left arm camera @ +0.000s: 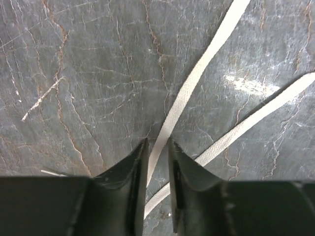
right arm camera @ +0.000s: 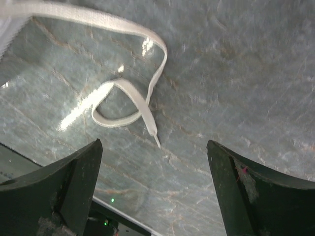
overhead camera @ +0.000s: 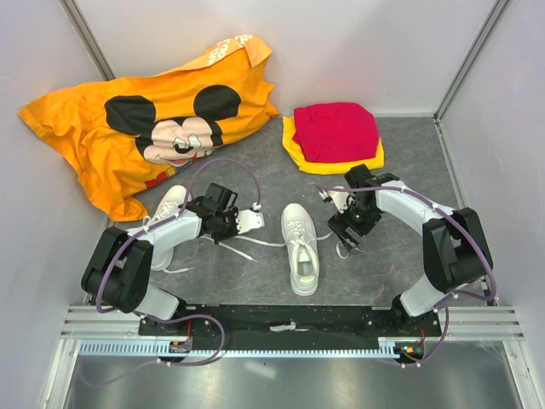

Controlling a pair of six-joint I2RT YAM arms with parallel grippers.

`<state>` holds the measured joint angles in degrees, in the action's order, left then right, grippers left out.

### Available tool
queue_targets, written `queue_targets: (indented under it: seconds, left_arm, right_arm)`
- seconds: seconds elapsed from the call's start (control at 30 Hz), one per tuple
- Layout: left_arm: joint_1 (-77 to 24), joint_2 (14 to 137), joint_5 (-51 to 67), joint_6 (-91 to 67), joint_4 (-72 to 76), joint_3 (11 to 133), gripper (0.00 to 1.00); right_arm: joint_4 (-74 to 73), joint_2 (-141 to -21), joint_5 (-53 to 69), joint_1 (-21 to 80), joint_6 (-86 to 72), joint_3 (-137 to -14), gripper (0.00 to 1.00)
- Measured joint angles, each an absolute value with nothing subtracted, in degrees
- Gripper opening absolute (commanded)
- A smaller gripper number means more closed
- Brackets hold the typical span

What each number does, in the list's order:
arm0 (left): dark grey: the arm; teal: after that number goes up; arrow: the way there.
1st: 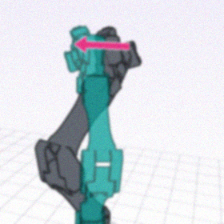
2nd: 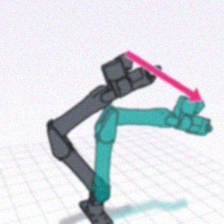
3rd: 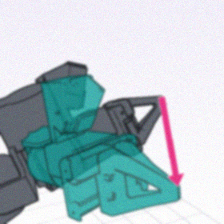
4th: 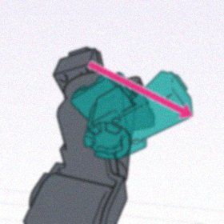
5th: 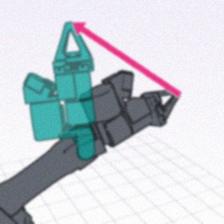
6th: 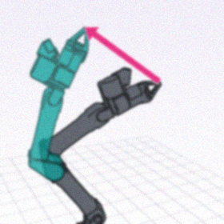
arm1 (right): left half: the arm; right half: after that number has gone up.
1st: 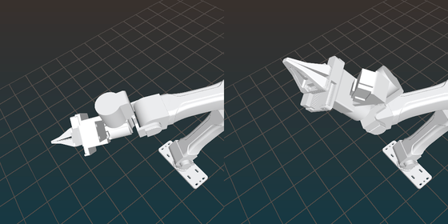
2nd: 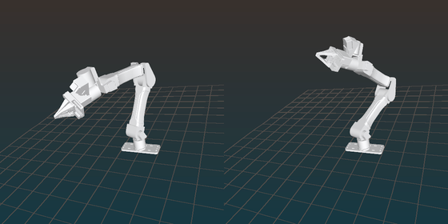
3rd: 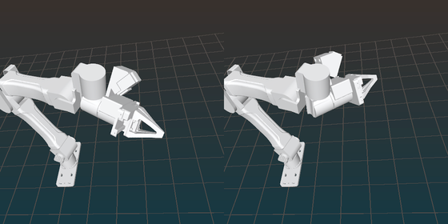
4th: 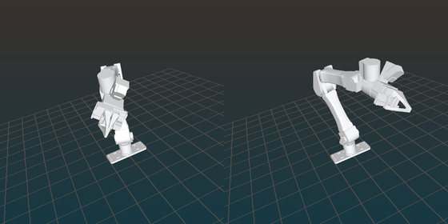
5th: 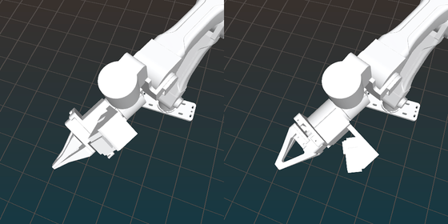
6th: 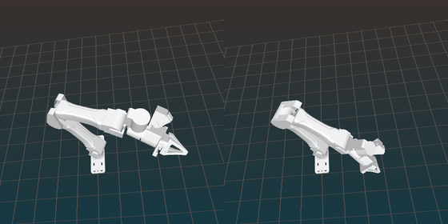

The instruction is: Tie the shoes

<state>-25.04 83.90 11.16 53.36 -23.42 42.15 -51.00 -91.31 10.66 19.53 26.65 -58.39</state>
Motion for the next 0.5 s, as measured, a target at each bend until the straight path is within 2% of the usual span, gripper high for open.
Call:
queue_targets:
  seconds: [0.1,0.13,0.17,0.2,0.23,0.3,0.33,0.43,0.47,0.5]
  left_arm:
    - [-25.0,84.0,11.2,53.3,-23.4,42.2,0.12]
    - [-25.0,84.0,11.2,53.3,-23.4,42.2,0.09]
    - [-25.0,84.0,11.2,53.2,-23.4,42.2,0.02]
    - [-25.0,84.0,11.3,53.2,-23.4,42.2,0.02]
    - [-24.9,84.0,11.3,53.0,-23.4,42.2,0.02]
    - [-24.8,84.0,11.6,52.6,-23.4,42.2,0.02]
    - [-24.8,84.0,11.7,52.4,-23.4,42.2,0.02]
    - [-24.8,83.9,12.2,51.6,-23.4,42.2,0.02]
    - [-24.8,83.8,12.2,51.2,-23.5,42.2,0.02]
    - [-24.8,83.7,12.3,51.0,-23.5,42.2,0.02]
  right_arm:
    - [-49.3,-92.7,10.6,20.4,25.5,-58.8,0.86]
    - [-48.5,-93.1,10.6,20.6,25.1,-58.8,0.81]
    - [-47.9,-93.5,10.6,20.9,24.8,-58.8,0.78]
    - [-47.2,-93.8,10.5,21.1,24.5,-58.8,0.75]
    - [-46.6,-94.1,10.4,21.3,24.2,-58.8,0.66]
    - [-45.4,-94.7,10.3,21.7,23.6,-58.8,0.54]
    - [-44.8,-94.8,10.2,21.9,23.5,-58.8,0.44]
    - [-43.6,-95.2,10.0,22.3,23.2,-58.5,0.25]
    - [-43.5,-95.3,10.0,22.3,23.0,-58.4,0.24]
    - [-43.3,-95.4,10.0,22.4,23.2,-58.0,0.15]
